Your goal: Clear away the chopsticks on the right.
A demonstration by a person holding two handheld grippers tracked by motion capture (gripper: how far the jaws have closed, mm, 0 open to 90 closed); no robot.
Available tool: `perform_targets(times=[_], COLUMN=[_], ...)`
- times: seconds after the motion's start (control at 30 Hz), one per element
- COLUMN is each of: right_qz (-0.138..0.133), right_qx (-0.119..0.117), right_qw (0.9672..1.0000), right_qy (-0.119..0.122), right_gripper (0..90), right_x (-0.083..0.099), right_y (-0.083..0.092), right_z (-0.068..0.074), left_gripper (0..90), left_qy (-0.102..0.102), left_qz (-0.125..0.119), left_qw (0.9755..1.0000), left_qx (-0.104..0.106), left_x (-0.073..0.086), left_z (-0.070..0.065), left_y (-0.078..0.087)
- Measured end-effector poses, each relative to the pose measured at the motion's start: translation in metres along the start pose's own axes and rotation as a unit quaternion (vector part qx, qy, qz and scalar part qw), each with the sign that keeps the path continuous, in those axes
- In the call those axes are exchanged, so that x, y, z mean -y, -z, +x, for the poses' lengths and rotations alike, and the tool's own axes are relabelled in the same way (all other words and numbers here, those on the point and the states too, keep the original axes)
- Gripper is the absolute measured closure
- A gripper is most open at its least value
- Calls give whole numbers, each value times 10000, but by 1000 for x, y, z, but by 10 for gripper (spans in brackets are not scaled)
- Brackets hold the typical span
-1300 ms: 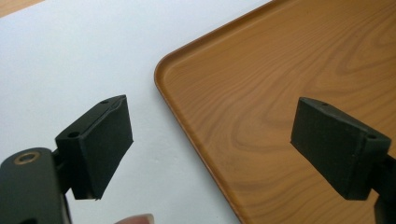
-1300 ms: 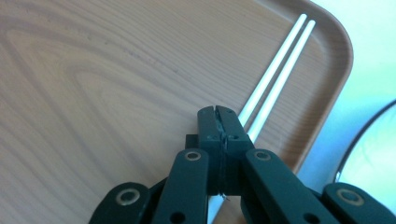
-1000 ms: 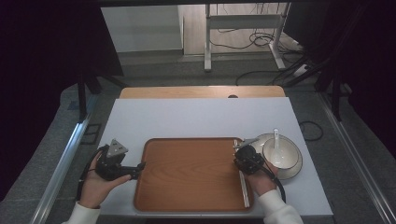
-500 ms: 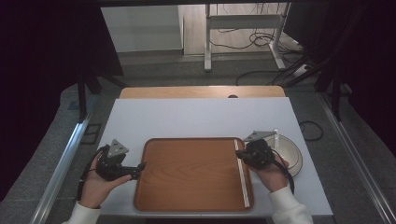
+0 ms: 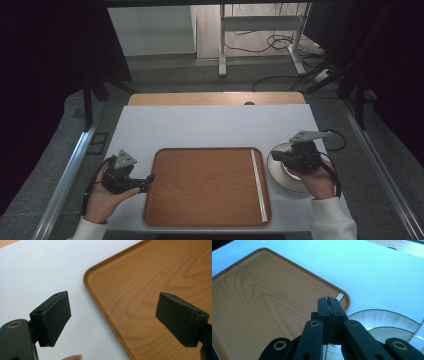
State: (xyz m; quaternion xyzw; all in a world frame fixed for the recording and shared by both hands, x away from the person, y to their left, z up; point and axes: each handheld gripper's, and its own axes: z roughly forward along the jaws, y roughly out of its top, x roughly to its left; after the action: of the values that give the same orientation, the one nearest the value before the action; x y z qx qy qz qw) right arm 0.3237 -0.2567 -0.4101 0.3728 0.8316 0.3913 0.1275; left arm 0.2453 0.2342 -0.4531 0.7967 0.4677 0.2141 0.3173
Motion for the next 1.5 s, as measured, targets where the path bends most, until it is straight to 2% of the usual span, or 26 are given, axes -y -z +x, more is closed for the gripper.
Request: perform_targets(times=[0.07, 0.2, 0.23, 0.3, 0.4, 0.6, 0.8, 1.13, 1.5], right_qz=[-28, -102, -142, -215, -292, -408, -395, -340, -245], right_qx=[-29, 57, 50, 34, 156, 334, 369, 509, 582], right_qw=[10000, 9999, 9999, 9997, 9993, 9982, 9977, 9968, 9958], right_qy=[-2, -38, -58, -120, -169, -282, -397, -517, -661], right_gripper=[812, 577, 552, 498, 456, 425, 414, 403, 402], right_x=[1, 2, 2, 1, 1, 4, 7, 11, 19], right_y=[2, 5, 6, 11, 17, 29, 34, 37, 34], right_z=[-4, -8, -9, -11, -15, -26, -34, -45, -55], left_gripper=[123, 123, 123, 123, 123, 123, 123, 123, 123], left_qy=[52, -8, 35, -17, -24, -23, -27, 18, -46], left_qz=[-44, 25, -12, 26, 17, 19, 7, -51, -3], left_qw=[10000, 10000, 10000, 10000, 10000, 10000, 10000, 10000, 10000], left_qx=[-1, -15, -10, -11, -10, -7, -13, -19, -10], left_x=[0, 0, 0, 0, -1, -1, -2, -1, -2], left_z=[0, 1, 0, 0, 0, 0, 0, 0, -1], left_y=[-1, -2, -3, -2, -1, -2, -1, -1, -1])
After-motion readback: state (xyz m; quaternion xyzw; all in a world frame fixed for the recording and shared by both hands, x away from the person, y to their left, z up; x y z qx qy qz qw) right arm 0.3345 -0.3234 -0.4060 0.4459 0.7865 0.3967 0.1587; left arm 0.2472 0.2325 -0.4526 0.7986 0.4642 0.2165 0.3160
